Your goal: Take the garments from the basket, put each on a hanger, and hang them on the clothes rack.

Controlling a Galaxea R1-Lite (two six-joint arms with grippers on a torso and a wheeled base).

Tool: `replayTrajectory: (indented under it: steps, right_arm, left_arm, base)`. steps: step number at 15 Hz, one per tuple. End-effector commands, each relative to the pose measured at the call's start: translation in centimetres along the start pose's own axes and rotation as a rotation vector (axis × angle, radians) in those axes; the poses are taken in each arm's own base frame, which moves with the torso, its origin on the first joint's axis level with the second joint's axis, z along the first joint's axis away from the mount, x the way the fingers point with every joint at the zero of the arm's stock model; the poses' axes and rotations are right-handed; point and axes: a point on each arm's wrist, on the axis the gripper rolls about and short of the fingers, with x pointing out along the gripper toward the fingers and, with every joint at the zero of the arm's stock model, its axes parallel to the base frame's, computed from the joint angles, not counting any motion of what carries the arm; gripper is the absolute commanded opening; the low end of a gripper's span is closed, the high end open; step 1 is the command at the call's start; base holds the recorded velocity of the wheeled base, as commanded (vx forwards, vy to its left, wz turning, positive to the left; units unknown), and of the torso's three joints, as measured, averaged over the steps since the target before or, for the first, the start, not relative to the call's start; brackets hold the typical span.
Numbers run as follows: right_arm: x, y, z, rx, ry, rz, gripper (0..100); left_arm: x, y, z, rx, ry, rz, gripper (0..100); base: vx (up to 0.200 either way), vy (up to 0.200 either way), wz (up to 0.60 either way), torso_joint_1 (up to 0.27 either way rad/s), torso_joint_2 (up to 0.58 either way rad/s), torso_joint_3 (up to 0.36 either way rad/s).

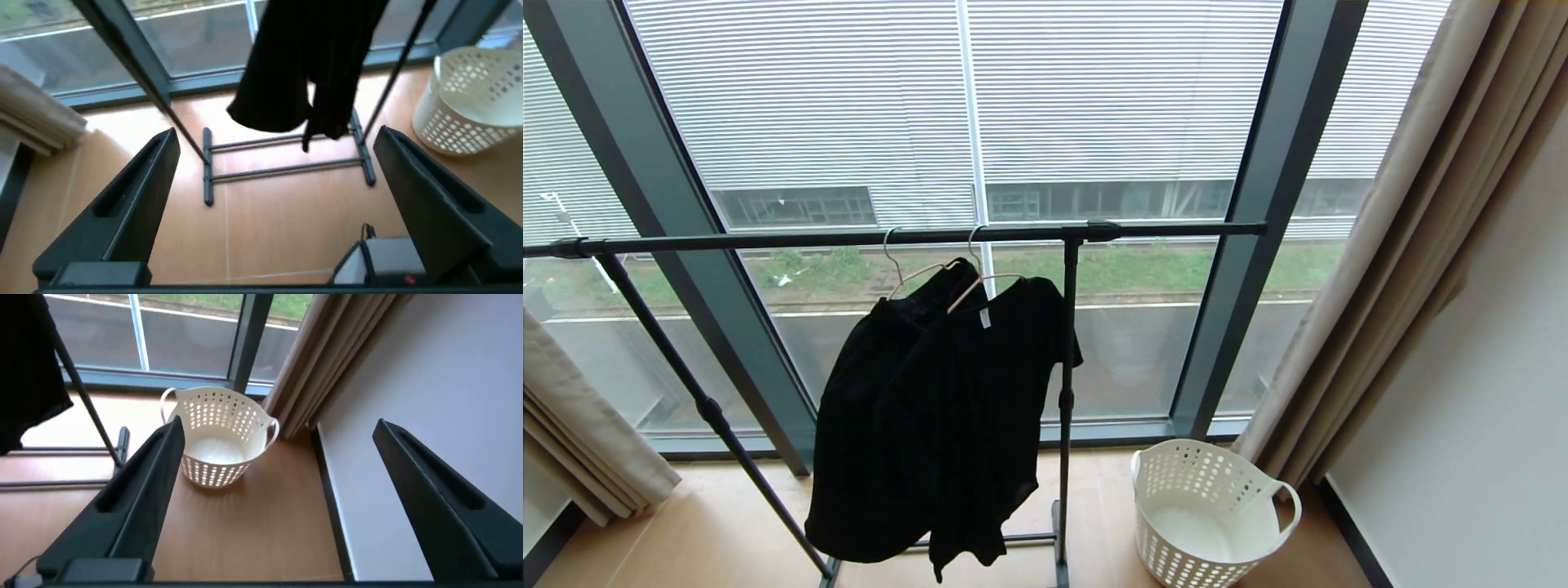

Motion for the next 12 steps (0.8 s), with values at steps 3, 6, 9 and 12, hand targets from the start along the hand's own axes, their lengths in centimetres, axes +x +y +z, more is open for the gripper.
replayTrajectory:
  steps: [3, 6, 9, 12]
  right_arm:
    - [-0.9, -0.3, -0.3, 0.053, -0.094, -0.055, 100]
    - [-1.5, -0.4, -0.7, 0.117, -0.157, -0.111, 100]
    - [-1.8, -0.3, -0.8, 0.184, -0.170, -0.194, 100]
    - [-2.3, -0.3, -1.1, 0.205, -0.234, -0.235, 100]
  left_arm:
    - [-1.4, 0.1, -0.5, -0.058, -0.162, 0.105, 100]
    - [-2.3, 0.0, -1.2, -0.121, -0.274, 0.128, 100]
    - [-2.3, -0.1, -1.3, -0.184, -0.254, 0.066, 100]
    - [-2.3, -0.2, -1.3, -0.126, -0.251, 0.050, 100]
  base:
    - [0.000, 0.000, 0.00, 0.000, 0.00, 0.000]
    - [0.000, 0.000, 0.00, 0.000, 0.00, 0.000]
    - [0.000, 0.000, 0.00, 0.000, 0.00, 0.000]
    - [0.000, 0.000, 0.00, 0.000, 0.00, 0.000]
